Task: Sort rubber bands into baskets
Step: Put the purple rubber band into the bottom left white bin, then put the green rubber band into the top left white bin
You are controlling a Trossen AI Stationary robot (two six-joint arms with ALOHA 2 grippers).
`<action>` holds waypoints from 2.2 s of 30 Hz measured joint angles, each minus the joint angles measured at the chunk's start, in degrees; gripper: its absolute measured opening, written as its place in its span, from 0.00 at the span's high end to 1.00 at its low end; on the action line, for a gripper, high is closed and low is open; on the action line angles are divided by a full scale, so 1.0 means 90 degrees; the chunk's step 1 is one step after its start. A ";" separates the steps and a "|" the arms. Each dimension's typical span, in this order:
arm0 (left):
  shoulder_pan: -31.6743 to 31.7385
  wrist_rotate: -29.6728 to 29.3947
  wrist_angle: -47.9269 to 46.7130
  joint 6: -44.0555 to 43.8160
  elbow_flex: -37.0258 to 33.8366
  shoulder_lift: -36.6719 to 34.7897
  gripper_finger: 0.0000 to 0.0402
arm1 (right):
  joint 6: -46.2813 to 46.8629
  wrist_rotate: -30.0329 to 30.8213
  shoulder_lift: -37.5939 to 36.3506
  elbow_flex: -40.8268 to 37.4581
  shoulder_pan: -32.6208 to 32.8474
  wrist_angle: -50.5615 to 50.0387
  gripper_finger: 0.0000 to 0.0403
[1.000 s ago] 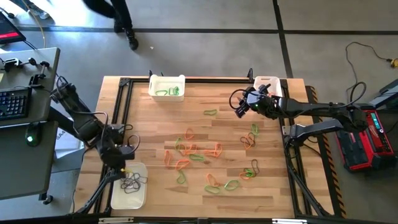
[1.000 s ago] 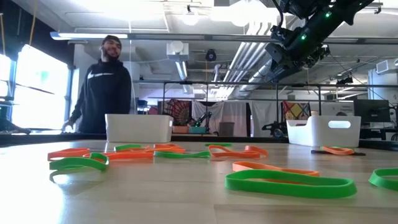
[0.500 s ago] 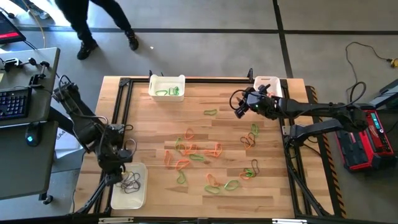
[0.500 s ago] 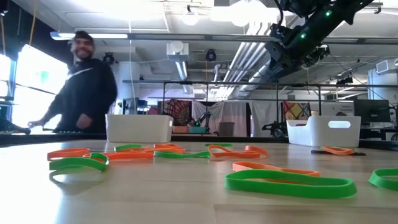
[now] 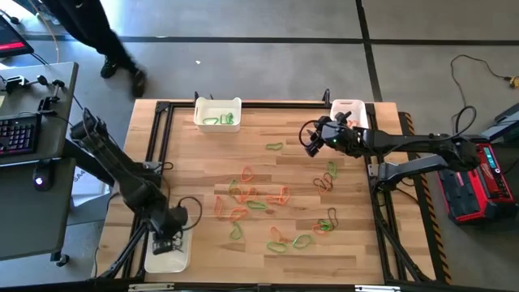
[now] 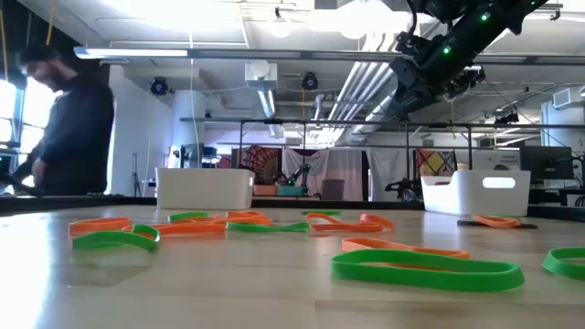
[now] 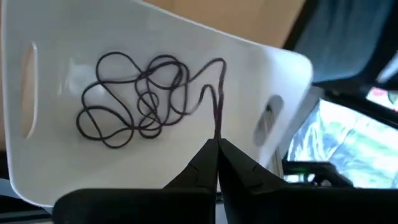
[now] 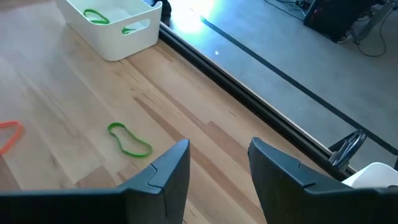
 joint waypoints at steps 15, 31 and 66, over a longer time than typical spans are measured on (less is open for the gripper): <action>0.0448 0.0312 -0.0035 -0.0153 0.0000 0.0297 0.67 | -0.0290 -0.0045 0.0000 0.0000 0.0302 -0.0002 0.62; 0.1971 -0.0625 0.0213 0.2402 0.0000 0.0297 0.62 | -0.0311 -0.0044 0.0000 0.0000 0.0447 0.0019 0.62; 0.5237 -0.2405 0.2612 0.6225 0.0024 0.3139 0.62 | -0.0307 -0.0037 -0.0002 0.0000 0.0447 0.0170 0.62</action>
